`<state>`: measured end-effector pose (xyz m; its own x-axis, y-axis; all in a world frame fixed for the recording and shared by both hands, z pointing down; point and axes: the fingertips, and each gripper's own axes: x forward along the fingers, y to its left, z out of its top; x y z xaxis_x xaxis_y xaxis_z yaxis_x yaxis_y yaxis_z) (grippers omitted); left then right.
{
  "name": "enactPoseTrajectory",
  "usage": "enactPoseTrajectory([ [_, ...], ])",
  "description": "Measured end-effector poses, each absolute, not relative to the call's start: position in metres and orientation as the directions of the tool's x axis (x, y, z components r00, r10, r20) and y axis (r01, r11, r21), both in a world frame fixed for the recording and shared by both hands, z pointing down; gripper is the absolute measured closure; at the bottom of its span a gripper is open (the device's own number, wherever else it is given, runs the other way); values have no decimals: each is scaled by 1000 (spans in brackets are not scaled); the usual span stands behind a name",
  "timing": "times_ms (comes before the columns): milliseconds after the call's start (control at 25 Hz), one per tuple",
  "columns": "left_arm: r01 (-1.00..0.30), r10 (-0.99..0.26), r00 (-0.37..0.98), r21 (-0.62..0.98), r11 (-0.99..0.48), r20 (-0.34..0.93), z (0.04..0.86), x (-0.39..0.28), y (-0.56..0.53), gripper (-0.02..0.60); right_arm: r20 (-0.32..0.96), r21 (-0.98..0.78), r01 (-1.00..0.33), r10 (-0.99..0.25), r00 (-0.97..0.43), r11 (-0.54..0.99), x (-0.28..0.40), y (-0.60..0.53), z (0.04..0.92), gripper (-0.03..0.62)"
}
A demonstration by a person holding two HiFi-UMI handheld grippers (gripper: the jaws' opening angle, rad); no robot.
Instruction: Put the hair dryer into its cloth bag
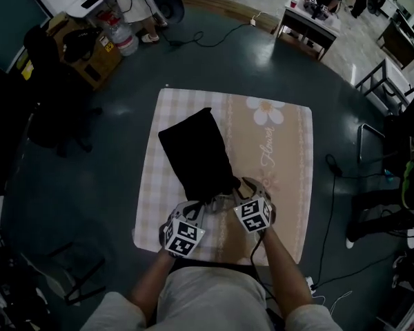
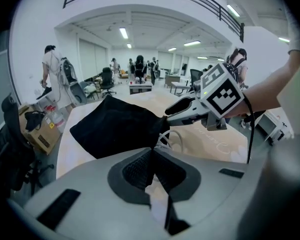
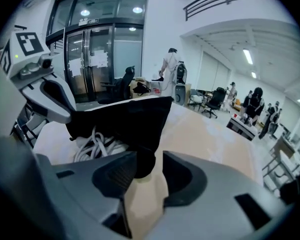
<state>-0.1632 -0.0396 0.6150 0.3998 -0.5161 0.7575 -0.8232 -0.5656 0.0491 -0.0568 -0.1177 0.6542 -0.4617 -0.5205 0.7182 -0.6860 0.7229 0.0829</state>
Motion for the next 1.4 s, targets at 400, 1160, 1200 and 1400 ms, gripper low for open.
enactPoseTrajectory([
  [400,-877,-641,294,-66,-476,709,616,-177,-35,565,690,145,-612,-523,-501,778,-55,-108,654,574],
  [1160,-946,-645,82,-145,-291,760,661,-209,-8,434,683,123,-626,-523,-509,770,-57,-99,645,574],
  [1200,-947,-639,97,-127,-294,763,664,-206,-8,434,685,124,-623,-521,-510,772,-59,-98,645,574],
  [1400,-977,-653,106,-44,-209,750,667,-202,-20,434,686,124,-616,-516,-513,778,-64,-93,642,574],
])
